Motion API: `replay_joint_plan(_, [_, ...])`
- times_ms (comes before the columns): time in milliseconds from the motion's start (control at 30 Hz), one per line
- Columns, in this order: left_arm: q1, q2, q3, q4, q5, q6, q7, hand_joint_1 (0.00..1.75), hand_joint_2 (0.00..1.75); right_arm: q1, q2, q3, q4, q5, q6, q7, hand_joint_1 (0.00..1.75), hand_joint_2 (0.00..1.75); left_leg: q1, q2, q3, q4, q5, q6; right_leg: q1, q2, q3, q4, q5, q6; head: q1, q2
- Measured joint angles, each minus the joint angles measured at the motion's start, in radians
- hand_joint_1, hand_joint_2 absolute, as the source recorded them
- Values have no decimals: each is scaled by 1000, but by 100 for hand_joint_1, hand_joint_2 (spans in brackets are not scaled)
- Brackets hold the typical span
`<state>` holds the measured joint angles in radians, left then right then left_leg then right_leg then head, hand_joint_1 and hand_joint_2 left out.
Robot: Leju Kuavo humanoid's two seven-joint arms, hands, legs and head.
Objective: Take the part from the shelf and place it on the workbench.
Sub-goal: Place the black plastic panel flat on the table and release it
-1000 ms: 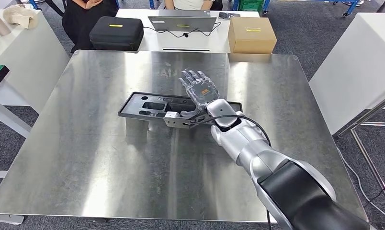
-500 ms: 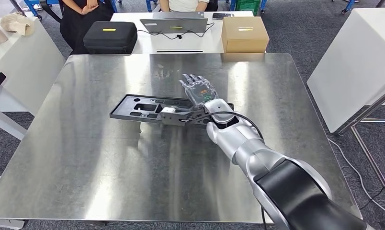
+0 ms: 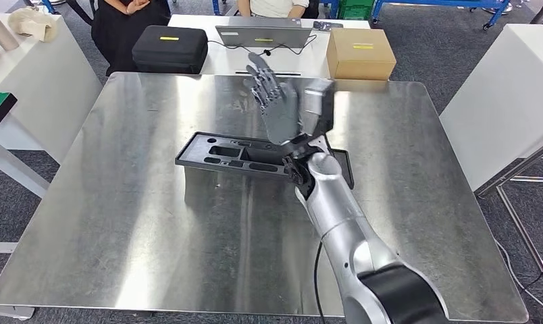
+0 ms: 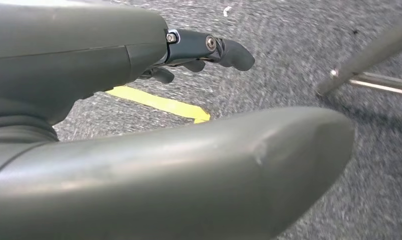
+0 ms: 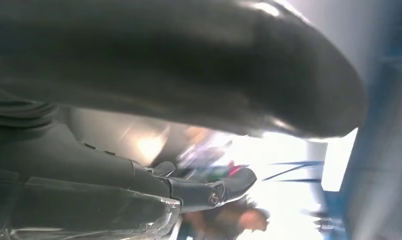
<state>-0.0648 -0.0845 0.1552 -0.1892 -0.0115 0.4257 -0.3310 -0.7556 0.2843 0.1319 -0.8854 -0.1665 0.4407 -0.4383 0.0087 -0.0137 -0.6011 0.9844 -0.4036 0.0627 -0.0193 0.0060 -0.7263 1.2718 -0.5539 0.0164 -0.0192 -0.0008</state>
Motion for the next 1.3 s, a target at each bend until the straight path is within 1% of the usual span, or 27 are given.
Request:
replay_joint_plan(33, [2,-2,5,0,1,7,0,0,0,51,-3,4,-83,-95,33,7,0,0,-2,-3,0,0,-1,1,0,0,2,-9,10,6,0,0])
replay_joint_plan(67, [5,-3,9,0,2,11,0,0,0,99,-6,11,-162,-166,58,10,0,0,-5,-5,0,1,-1,0,1,0,23,-59,32,12,0,0])
replay_joint_plan(100, [7,-5,13,0,2,13,-1,0,0,139,-8,20,-236,-215,73,11,0,0,-8,-6,1,2,-2,-1,1,-1,60,-135,60,16,0,0])
replay_joint_plan(133, [8,-6,17,0,3,14,-1,0,0,170,-10,31,-301,-246,83,11,0,0,-13,-6,-1,5,-4,-3,4,-2,99,-208,86,16,0,0])
replay_joint_plan(167, [8,-7,19,0,3,15,-2,0,0,196,-12,41,-355,-263,89,12,0,0,-17,-6,-2,8,-7,-6,5,-3,126,-262,105,13,-1,0])
replay_joint_plan(200, [8,-8,21,0,3,15,-2,0,0,217,-14,50,-398,-272,91,13,0,0,-19,-5,-3,11,-10,-10,7,-3,142,-291,115,8,-1,0])
replay_joint_plan(233, [8,-8,23,0,4,15,-3,0,0,235,-16,57,-433,-278,93,13,0,0,-21,-5,-3,12,-12,-14,8,-3,146,-298,120,4,-2,0])
replay_joint_plan(300, [8,-8,27,0,4,15,-6,0,0,266,-22,69,-487,-291,96,10,0,0,-16,-3,-4,17,-17,-23,1,-2,148,-302,126,-4,-2,0])
replay_joint_plan(333, [9,-8,30,0,5,15,-8,0,0,280,-24,76,-511,-297,97,6,0,0,-13,-1,-9,32,-28,-29,-3,-2,151,-304,127,-10,-2,0])
replay_joint_plan(367, [9,-8,33,0,6,15,-9,0,0,295,-26,82,-534,-300,98,-1,0,0,-9,1,-21,63,-50,-36,-8,-3,154,-306,129,-15,-3,0])
replay_joint_plan(400, [9,-8,37,0,6,14,-11,0,0,315,-30,90,-555,-294,96,-13,0,0,-4,3,-43,114,-82,-44,-9,-3,157,-307,129,-19,-4,0])
replay_joint_plan(433, [10,-9,39,0,8,14,-13,0,0,337,-35,97,-574,-278,88,-28,0,0,1,5,-72,178,-117,-51,-9,-4,157,-307,128,-22,-5,0])
replay_joint_plan(467, [11,-9,41,0,9,13,-14,0,0,362,-40,103,-587,-255,73,-46,0,0,6,7,-100,240,-144,-57,-8,-5,158,-307,128,-23,-5,0])
replay_joint_plan(500, [12,-9,43,0,11,12,-16,0,0,386,-47,108,-597,-225,49,-64,0,0,11,8,-119,279,-155,-63,-8,-5,158,-306,128,-23,-5,0])
replay_joint_plan(533, [14,-9,45,0,12,12,-17,0,0,408,-53,113,-602,-194,22,-80,0,0,15,9,-121,282,-146,-66,-8,-5,158,-306,127,-23,-5,0])
replay_joint_plan(567, [15,-9,47,0,13,12,-18,0,0,425,-58,116,-605,-169,-1,-91,0,0,20,10,-103,246,-121,-69,-9,-4,158,-306,127,-22,-5,0])
replay_joint_plan(600, [15,-9,49,0,13,12,-20,0,0,439,-62,120,-608,-150,-20,-99,0,44,24,11,-68,179,-85,-70,-10,-2,159,-305,127,-21,-5,0])
replay_joint_plan(633, [15,-9,51,0,13,11,-21,0,0,448,-66,124,-611,-137,-33,-105,0,87,25,11,-33,112,-59,-70,-9,-1,160,-305,126,-18,-5,0])
replay_joint_plan(667, [14,-9,53,0,13,10,-23,0,0,453,-70,127,-613,-124,-47,-109,0,131,24,11,-6,59,-41,-67,-6,0,159,-305,125,-13,-4,0])
replay_joint_plan(700, [14,-10,55,0,11,8,-25,0,0,457,-73,129,-614,-107,-65,-112,0,175,23,10,10,26,-33,-64,-1,1,158,-304,123,-9,-4,0])
replay_joint_plan(800, [14,-13,58,0,3,-2,-29,0,0,471,-88,135,-615,-48,-127,-129,0,175,11,5,12,16,-29,-58,8,0,154,-302,122,-2,-3,0])
replay_joint_plan(933, [15,-12,60,0,-6,-26,-34,0,0,492,-110,146,-614,-12,-165,-150,0,175,-7,3,7,18,-27,-40,0,-1,153,-307,127,17,-4,0])
replay_joint_plan(1033, [16,-12,60,0,-9,-39,-35,0,0,499,-120,150,-609,-6,-179,-152,0,175,-11,3,4,19,-26,-33,-4,-1,153,-310,129,23,-3,0])
replay_joint_plan(1167, [16,-12,60,0,-16,-47,-37,0,0,502,-130,153,-604,-6,-189,-153,0,175,-17,3,-1,26,-29,-18,-12,-1,153,-316,134,39,-4,0])
replay_joint_plan(1233, [16,-11,60,0,-20,-51,-38,0,0,502,-133,155,-603,-3,-197,-155,0,175,-21,3,-2,26,-29,-10,-13,-1,154,-318,136,46,-4,0])
replay_joint_plan(1267, [16,-11,60,0,-22,-53,-38,0,0,502,-134,156,-603,-2,-201,-157,0,131,-19,3,1,21,-25,-4,-14,-1,152,-317,135,50,-4,0])
replay_joint_plan(1300, [16,-11,60,0,-23,-54,-39,0,0,502,-136,157,-603,0,-204,-158,0,87,-17,4,4,14,-21,4,-14,-2,147,-309,129,51,-3,0])
